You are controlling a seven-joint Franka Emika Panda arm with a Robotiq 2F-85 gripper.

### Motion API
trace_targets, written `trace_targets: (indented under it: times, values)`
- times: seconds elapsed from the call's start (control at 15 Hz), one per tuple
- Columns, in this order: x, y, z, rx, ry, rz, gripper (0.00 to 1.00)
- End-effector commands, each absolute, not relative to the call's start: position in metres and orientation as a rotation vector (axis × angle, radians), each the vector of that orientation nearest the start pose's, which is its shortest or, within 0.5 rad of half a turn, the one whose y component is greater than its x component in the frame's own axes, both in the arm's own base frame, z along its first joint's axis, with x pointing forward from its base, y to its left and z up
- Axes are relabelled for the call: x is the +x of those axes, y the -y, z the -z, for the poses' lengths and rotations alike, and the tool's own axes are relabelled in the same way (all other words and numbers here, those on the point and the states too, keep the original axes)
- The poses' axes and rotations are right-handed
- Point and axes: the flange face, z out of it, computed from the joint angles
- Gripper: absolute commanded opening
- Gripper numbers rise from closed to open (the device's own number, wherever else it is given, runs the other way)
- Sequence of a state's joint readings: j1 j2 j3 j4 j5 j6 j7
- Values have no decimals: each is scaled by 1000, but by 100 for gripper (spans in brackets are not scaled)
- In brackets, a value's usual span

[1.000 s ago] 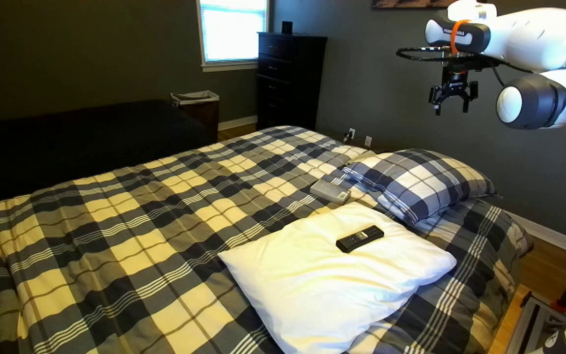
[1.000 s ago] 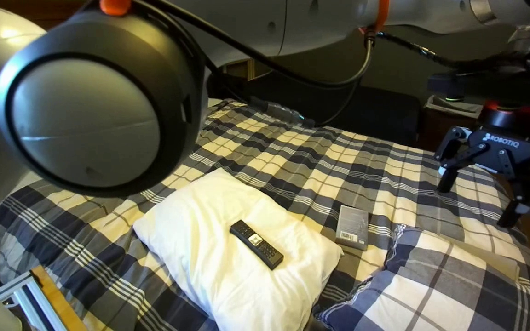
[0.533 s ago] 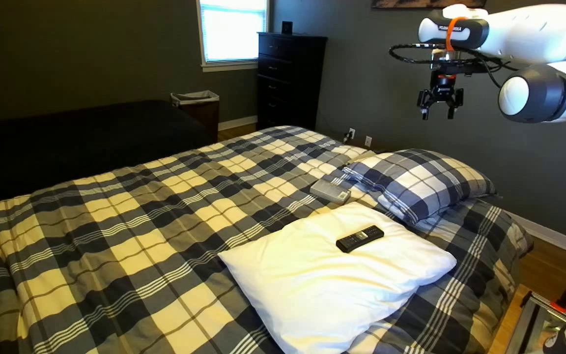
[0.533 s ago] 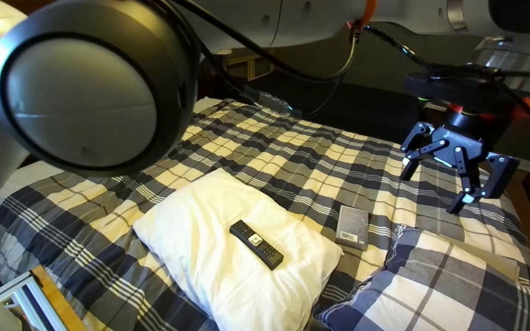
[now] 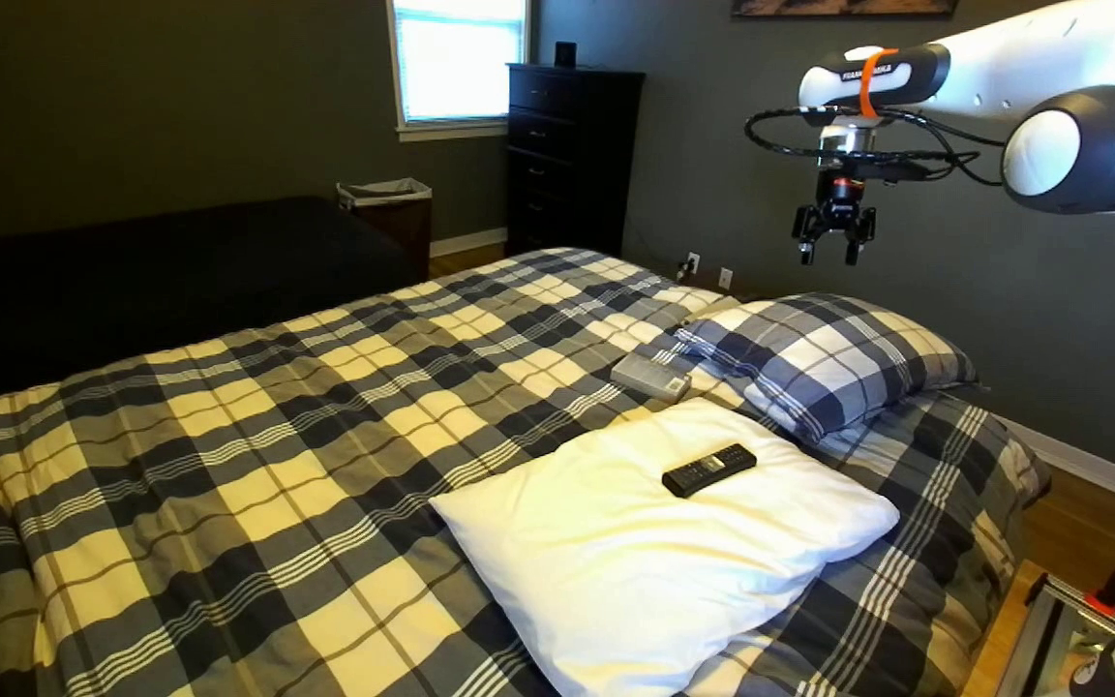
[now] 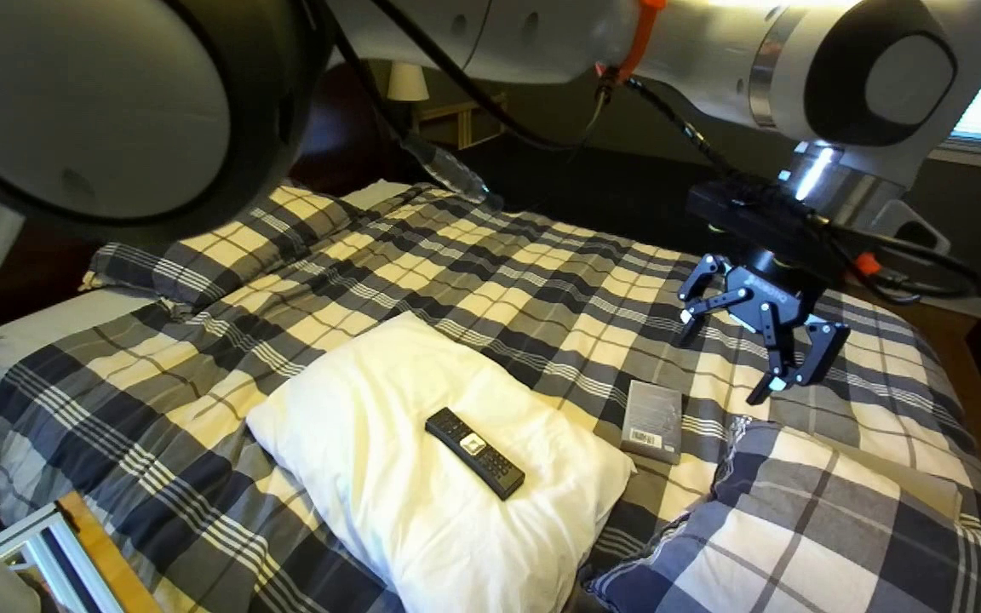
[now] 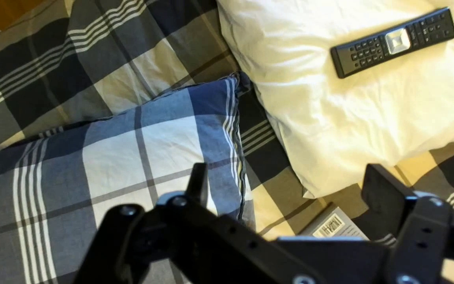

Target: Move the top pillow to the right, then put the remote on the bed

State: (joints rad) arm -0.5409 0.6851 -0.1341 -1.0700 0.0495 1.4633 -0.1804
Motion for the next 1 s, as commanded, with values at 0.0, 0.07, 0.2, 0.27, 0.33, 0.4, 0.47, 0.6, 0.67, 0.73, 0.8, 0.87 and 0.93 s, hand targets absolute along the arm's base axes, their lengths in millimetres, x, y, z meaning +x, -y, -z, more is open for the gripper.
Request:
trace_targets:
  times: [0.0, 0.07, 0.2, 0.27, 0.33, 0.4, 0.47, 0.6, 0.67, 0.73, 0.8, 0.87, 0.93]
  values:
    - [551, 395, -393, -2938, -637, -473, 100]
    - [545, 391, -388, -2940, -619, -494, 100]
    - [533, 382, -378, -2937, -589, -522, 100]
    - [527, 378, -375, -2939, -580, -533, 100]
    - [522, 374, -372, -2941, -570, -542, 100]
    - [517, 370, -370, -2943, -562, -555, 100]
    - [512, 369, -366, -2941, -554, -561, 100]
    - [504, 362, -363, -2943, -539, -572, 100]
    - [499, 359, -363, -2940, -551, -588, 100]
    - [495, 357, -361, -2941, -543, -608, 100]
    - [494, 355, -362, -2945, -516, -611, 100]
    - [507, 364, -362, -2922, -560, -615, 100]
    - [504, 361, -362, -2924, -551, -622, 100]
